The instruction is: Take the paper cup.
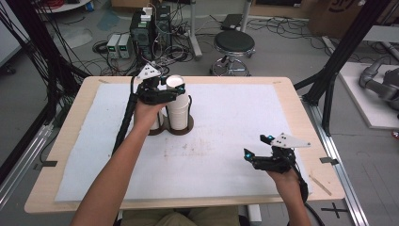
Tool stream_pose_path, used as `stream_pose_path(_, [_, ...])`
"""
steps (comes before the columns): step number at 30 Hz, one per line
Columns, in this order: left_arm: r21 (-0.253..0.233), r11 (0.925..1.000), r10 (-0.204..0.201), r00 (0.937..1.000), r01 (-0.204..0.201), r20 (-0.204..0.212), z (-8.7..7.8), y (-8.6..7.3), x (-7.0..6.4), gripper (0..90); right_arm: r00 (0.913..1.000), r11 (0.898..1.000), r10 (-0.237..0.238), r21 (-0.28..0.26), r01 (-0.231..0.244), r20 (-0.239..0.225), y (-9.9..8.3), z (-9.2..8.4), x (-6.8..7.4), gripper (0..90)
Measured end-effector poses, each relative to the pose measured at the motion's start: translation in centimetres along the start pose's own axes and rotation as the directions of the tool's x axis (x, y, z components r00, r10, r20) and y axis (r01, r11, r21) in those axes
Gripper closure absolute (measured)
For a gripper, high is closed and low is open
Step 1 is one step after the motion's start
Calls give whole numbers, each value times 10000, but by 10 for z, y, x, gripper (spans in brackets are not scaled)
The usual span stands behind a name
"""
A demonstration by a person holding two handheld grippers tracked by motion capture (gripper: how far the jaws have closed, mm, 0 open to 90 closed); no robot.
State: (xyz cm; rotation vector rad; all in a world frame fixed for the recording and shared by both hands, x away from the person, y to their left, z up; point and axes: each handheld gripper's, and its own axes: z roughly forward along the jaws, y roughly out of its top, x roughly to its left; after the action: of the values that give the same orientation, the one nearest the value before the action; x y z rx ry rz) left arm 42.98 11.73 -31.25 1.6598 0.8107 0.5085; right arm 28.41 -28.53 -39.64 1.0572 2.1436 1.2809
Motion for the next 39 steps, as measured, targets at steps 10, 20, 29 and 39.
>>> stream_pose_path(10, [-920,9953,-240,9984,288,521,-22,25,-2,341,9999,9999,78,83,-77,-84,-1,2,1,167])
stream_pose_path(20, [-1904,9809,-237,9960,398,858,-55,36,2,343,9999,10000,83,-2,-83,-60,0,3,2,167])
stream_pose_path(29, [-2081,9779,85,9912,193,1320,-80,47,-6,343,9999,10000,29,7,-29,-117,0,4,3,167])
stream_pose_path(39, [-1841,9829,486,9722,-57,2293,-104,27,-25,342,9987,9996,124,-266,-137,-493,2,7,7,167])
